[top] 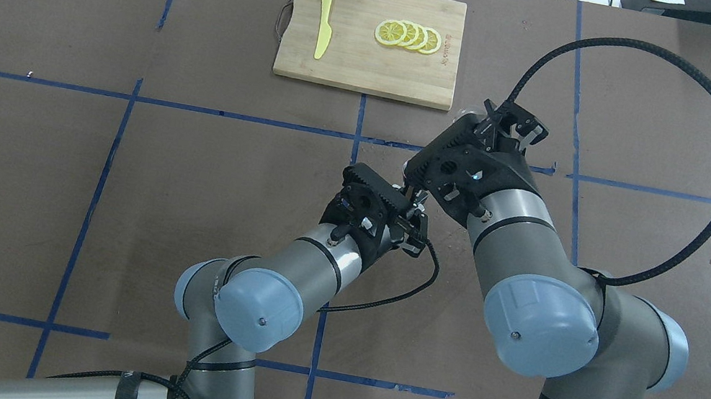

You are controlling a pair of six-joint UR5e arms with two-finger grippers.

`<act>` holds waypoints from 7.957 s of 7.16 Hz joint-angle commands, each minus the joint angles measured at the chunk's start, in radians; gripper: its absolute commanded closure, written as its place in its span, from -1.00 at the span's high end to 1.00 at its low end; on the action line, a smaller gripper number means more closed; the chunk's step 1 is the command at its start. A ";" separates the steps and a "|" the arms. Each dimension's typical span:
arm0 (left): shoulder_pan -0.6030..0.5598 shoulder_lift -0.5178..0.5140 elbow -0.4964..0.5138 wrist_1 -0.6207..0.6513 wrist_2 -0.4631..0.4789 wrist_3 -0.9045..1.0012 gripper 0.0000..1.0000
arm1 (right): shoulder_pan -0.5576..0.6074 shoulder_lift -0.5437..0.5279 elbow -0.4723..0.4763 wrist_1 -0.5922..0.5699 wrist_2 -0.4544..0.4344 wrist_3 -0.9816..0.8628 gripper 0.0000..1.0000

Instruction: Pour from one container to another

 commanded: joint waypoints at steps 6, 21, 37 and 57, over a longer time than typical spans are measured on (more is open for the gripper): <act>0.000 -0.002 0.000 -0.002 -0.003 0.001 -1.00 | -0.053 0.039 0.002 -0.074 -0.086 -0.108 -1.00; -0.002 0.000 0.000 -0.003 -0.008 0.002 -1.00 | -0.072 0.055 0.003 -0.081 -0.204 -0.352 -1.00; -0.029 0.056 -0.079 -0.045 -0.022 -0.004 -1.00 | 0.063 -0.042 0.124 -0.064 -0.119 0.576 -1.00; -0.214 0.790 -0.308 0.120 0.356 -0.669 -1.00 | 0.009 -0.591 0.019 0.354 -0.111 1.277 -1.00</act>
